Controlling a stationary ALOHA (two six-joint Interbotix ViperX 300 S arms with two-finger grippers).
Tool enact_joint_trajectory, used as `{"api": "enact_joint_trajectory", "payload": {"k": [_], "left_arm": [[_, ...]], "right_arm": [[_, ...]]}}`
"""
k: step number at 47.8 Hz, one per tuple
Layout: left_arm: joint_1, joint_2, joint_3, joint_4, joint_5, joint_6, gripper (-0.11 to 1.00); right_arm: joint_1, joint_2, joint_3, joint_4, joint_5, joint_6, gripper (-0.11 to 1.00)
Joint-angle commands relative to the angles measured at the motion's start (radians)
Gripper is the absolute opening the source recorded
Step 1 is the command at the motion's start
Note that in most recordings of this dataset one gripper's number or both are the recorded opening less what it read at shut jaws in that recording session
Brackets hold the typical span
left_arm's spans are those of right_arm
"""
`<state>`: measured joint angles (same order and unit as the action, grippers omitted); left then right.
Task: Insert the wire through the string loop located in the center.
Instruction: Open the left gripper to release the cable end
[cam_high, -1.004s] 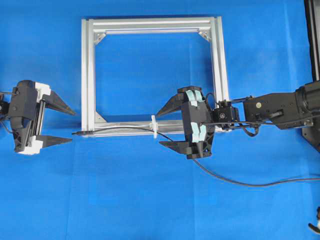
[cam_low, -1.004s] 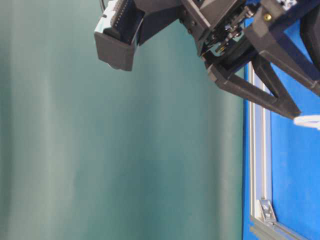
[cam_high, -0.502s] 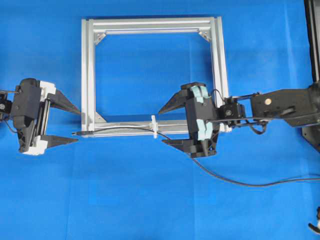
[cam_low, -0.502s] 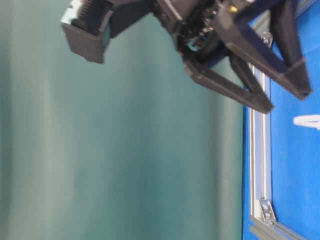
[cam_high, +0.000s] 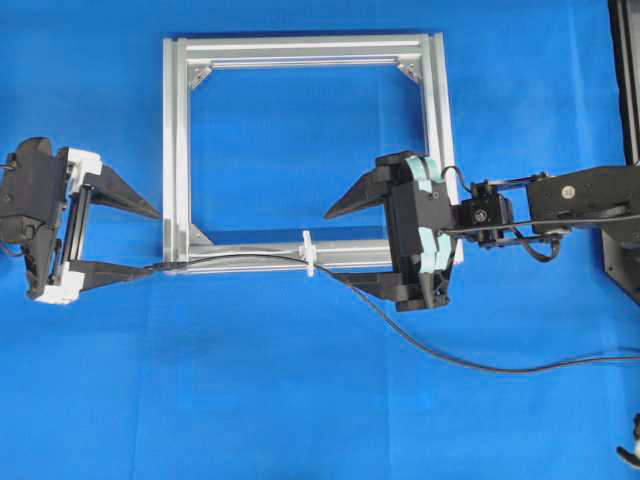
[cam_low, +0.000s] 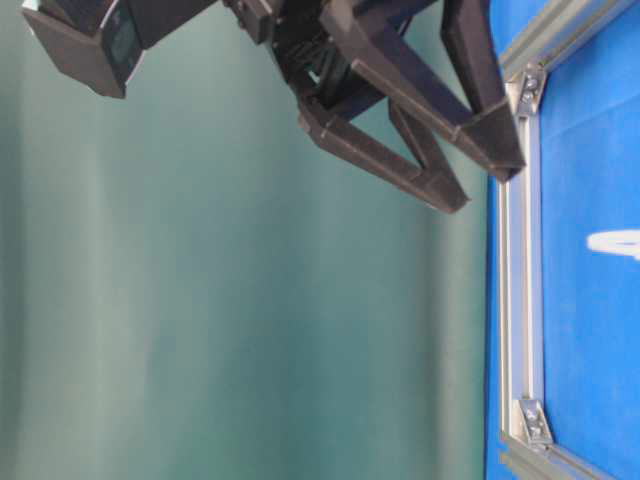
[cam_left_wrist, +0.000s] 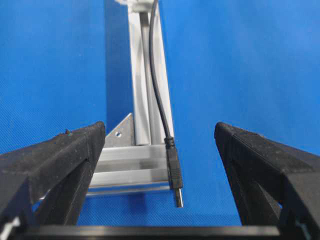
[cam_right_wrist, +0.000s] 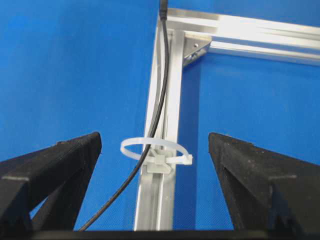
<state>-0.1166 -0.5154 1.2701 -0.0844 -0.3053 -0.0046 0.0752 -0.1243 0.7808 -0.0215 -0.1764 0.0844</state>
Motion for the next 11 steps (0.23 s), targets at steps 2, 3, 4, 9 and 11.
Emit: {"api": "enact_joint_trajectory", "payload": {"k": [2,3,4,9,11], "left_arm": [[0.005,-0.014,-0.017,0.002,0.009,0.0,0.89],[0.005,-0.017,-0.017,0.0,0.012,0.0,0.89],[0.005,-0.017,-0.017,0.002,0.014,0.0,0.89],[0.005,-0.017,-0.018,0.002,0.015,0.0,0.89],[0.005,-0.017,-0.017,0.002,0.015,0.0,0.89]], "right_arm": [[-0.002,-0.032,-0.009,-0.002,0.005,0.0,0.97],[-0.002,-0.034,-0.009,0.0,0.006,0.0,0.97],[-0.002,-0.035,-0.009,0.0,0.008,0.0,0.97],[-0.002,-0.041,-0.008,0.0,0.011,0.0,0.97],[-0.002,-0.041,-0.008,0.0,0.011,0.0,0.97]]}}
